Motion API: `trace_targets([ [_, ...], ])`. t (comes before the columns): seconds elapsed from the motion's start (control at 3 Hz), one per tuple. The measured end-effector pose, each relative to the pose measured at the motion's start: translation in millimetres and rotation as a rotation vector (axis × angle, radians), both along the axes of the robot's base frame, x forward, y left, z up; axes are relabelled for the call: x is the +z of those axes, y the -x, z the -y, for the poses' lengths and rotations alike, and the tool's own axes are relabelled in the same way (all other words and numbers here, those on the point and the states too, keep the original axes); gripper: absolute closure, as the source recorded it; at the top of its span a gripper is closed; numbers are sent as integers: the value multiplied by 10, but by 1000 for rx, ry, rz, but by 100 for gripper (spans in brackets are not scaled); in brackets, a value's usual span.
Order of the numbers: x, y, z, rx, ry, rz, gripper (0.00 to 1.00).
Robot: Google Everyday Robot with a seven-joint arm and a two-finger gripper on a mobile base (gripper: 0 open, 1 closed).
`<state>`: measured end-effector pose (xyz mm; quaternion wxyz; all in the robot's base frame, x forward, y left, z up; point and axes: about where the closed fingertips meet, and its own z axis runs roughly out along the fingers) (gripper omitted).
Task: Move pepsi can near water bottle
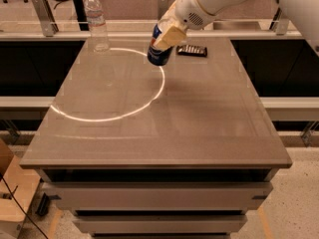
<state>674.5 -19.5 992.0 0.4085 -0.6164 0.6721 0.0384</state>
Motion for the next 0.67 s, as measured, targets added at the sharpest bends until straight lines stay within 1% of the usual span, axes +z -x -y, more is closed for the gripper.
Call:
trace_targets([
  [0.33, -1, -1, -1, 0, 0, 0, 100],
  [0.67, -117, -158, -127, 7, -3, -21, 100],
])
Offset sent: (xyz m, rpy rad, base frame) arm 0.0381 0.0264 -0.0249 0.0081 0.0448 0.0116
